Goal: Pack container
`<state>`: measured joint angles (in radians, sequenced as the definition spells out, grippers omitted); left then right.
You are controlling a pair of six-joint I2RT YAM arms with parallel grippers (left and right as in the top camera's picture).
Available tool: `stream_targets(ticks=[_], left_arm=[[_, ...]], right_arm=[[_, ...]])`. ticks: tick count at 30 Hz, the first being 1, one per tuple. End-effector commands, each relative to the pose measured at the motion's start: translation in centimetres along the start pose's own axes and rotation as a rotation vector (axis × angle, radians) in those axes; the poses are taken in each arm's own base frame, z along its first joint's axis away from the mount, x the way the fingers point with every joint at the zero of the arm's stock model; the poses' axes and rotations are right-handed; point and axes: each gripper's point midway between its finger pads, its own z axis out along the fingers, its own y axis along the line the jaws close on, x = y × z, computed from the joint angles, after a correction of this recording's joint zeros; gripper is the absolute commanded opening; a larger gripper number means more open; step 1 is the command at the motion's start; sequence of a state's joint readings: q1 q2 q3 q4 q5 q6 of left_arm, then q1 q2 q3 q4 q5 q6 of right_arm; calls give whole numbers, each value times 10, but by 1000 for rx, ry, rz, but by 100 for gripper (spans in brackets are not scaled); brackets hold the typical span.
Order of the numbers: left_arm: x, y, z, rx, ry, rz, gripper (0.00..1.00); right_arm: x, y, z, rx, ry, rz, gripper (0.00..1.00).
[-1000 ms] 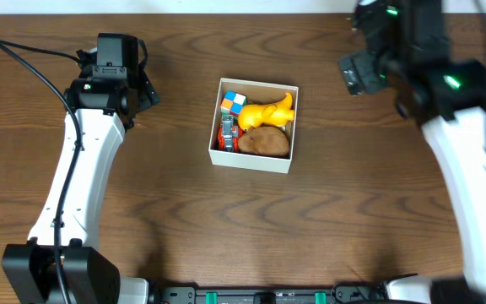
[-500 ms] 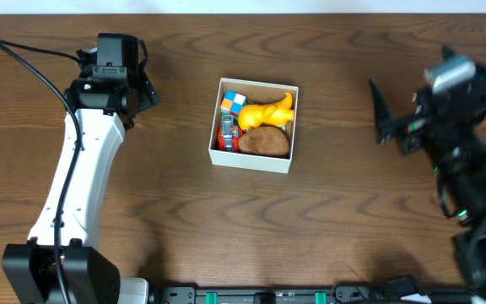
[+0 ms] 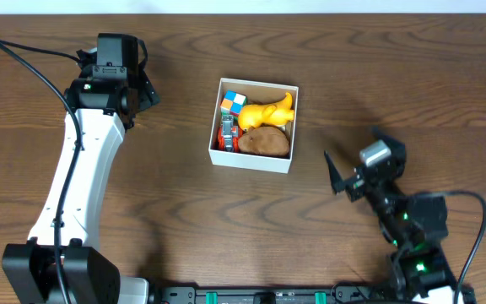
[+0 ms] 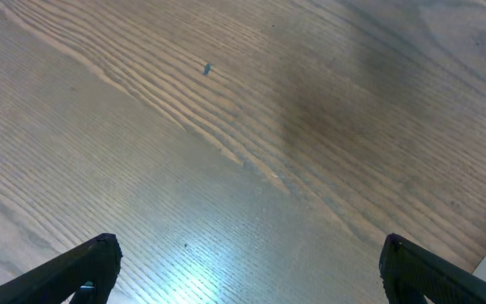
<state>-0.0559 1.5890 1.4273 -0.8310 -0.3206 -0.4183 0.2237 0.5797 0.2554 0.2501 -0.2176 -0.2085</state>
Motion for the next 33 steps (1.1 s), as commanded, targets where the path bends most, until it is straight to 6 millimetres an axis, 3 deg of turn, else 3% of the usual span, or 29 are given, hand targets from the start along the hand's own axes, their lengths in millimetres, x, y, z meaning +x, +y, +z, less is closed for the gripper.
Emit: stream_targets(ticks=[1, 17, 27, 33], left_arm=[[-8, 2, -9, 5, -29, -7, 98], [-8, 1, -9, 5, -29, -7, 98], [-8, 1, -9, 5, -29, -7, 98], [-8, 1, -9, 5, -29, -7, 98]], right_arm=[[-2, 2, -11, 10, -57, 27, 99], [26, 4, -38, 79, -135, 11, 99], [33, -13, -50, 159, -118, 30, 99], [49, -16, -49, 177, -53, 46, 99]])
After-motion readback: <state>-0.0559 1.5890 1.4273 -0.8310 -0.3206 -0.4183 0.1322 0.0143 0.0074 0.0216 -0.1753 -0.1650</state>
